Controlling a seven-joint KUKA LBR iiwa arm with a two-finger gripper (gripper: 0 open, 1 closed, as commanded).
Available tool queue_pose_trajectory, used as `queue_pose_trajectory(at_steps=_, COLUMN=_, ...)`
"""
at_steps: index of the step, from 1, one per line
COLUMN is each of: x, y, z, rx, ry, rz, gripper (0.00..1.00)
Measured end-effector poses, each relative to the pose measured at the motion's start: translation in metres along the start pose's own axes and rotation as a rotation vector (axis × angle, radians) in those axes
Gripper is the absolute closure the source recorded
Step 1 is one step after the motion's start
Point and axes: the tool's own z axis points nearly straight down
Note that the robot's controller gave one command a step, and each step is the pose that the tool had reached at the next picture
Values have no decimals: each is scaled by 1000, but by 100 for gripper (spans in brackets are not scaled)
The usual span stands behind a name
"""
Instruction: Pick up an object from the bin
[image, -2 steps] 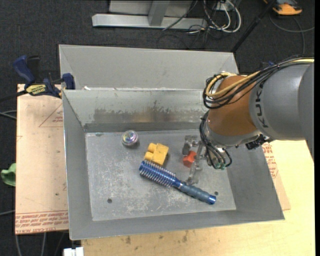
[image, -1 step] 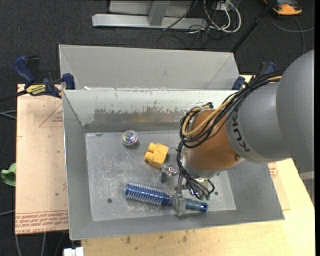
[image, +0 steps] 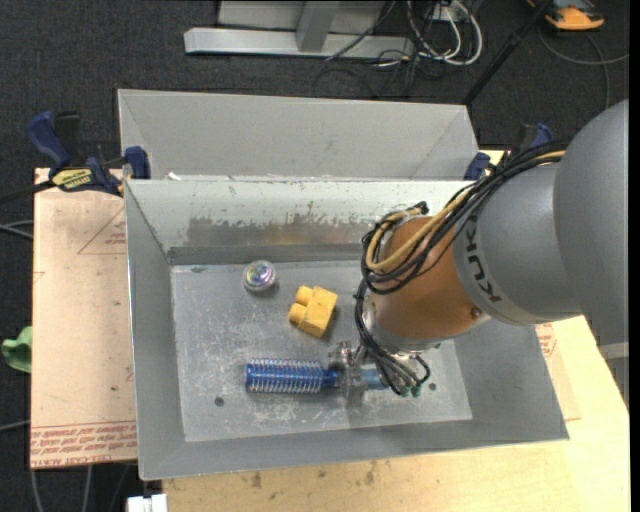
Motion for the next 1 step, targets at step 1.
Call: queue_pose_trajectory(at_steps=1, x=23, y=0, z=-145, rx=1, ry=-2, rz=-26, gripper=100)
